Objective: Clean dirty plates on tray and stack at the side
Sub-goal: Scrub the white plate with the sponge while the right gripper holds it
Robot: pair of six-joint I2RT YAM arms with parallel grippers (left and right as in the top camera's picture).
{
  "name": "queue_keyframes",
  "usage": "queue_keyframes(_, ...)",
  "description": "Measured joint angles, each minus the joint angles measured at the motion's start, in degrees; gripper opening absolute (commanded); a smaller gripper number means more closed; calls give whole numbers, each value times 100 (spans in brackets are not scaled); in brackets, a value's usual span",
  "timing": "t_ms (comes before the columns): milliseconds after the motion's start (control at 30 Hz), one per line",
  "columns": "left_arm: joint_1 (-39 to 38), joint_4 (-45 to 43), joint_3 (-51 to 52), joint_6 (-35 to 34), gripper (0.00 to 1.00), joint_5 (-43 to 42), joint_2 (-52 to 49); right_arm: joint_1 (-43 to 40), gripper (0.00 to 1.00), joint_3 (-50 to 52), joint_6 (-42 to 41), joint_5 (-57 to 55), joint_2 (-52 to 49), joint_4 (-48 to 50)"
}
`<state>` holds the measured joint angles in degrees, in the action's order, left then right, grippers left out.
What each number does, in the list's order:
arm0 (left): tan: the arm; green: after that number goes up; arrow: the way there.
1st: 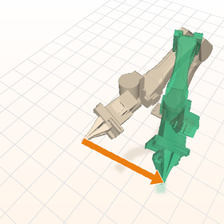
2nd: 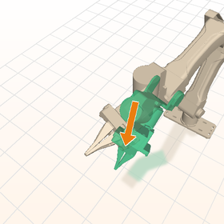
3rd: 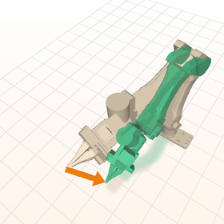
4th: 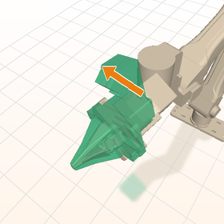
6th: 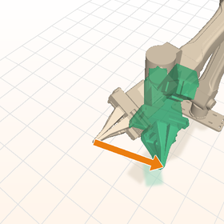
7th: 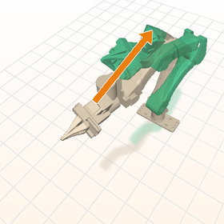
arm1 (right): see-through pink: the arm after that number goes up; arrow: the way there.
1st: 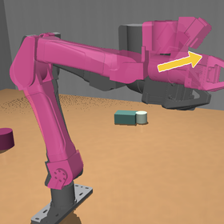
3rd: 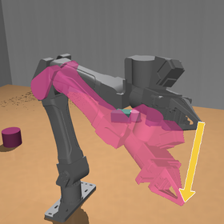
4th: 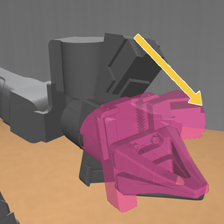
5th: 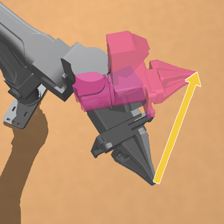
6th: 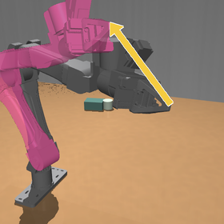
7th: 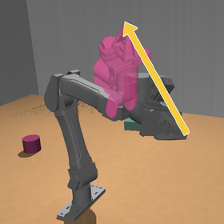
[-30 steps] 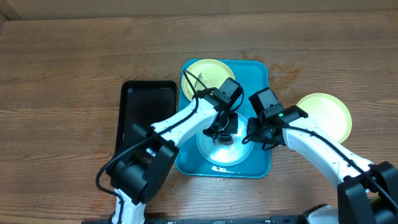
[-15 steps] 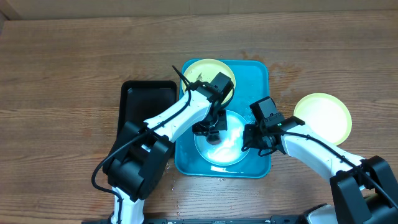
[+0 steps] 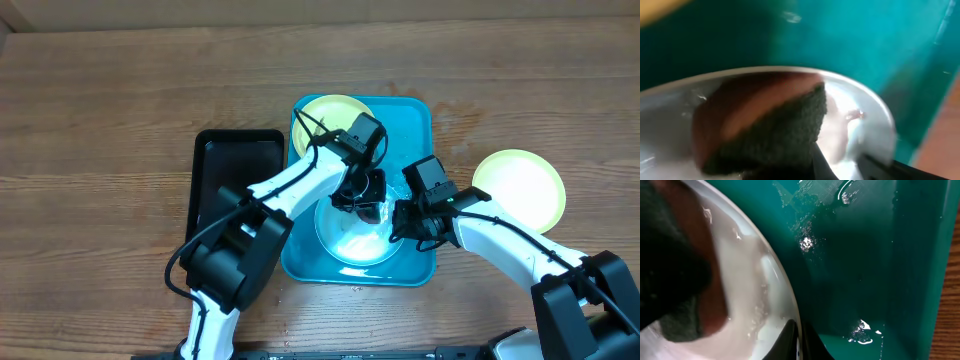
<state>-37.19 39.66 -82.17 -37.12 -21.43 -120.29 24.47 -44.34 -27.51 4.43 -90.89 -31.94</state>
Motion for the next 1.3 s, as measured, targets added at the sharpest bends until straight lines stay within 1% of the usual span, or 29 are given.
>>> queue_keyframes(100,63,289,-81,-4,4,-284,-63,0,4,0,-15,2,4,-20)
queue_keyframes(200,127,1154,-269,-22,4,-203,-125,0,4,0,-22,0,9,-22)
queue_keyframes(267,168,1720,-398,-24,4,103,-153,0,4,0,-31,2,9,-24)
queue_keyframes(300,188,2041,-474,-24,4,400,-166,0,4,0,-33,2,9,-20)
queue_keyframes(400,247,2531,-557,-26,4,1276,-168,0,4,0,-33,2,9,-22)
queue_keyframes(433,258,2562,-562,-26,4,1410,-168,0,4,0,-33,2,9,-26)
queue_keyframes(467,282,2618,-566,-22,4,1792,-166,0,4,0,-33,2,9,-24)
queue_keyframes(533,278,2636,-586,-11,5,2094,-166,0,4,0,-35,9,11,-20)
queue_keyframes(633,227,2618,-597,4,4,2343,-166,7,4,0,-37,28,11,0)
queue_keyframes(733,227,2439,-597,11,4,2343,-166,7,4,0,-37,31,9,-4)
queue_keyframes(833,271,2205,-597,22,4,2251,-166,4,4,0,-44,15,11,-9)
queue_keyframes(933,323,1880,-595,24,4,1917,-166,-7,4,0,-63,-37,11,-26)
queue_keyframes(1133,286,581,-518,24,4,651,-210,-11,4,0,-90,-105,22,-61)
queue_keyframes(1300,9,90,-518,24,4,-350,-387,-11,4,0,-96,-127,31,-63)
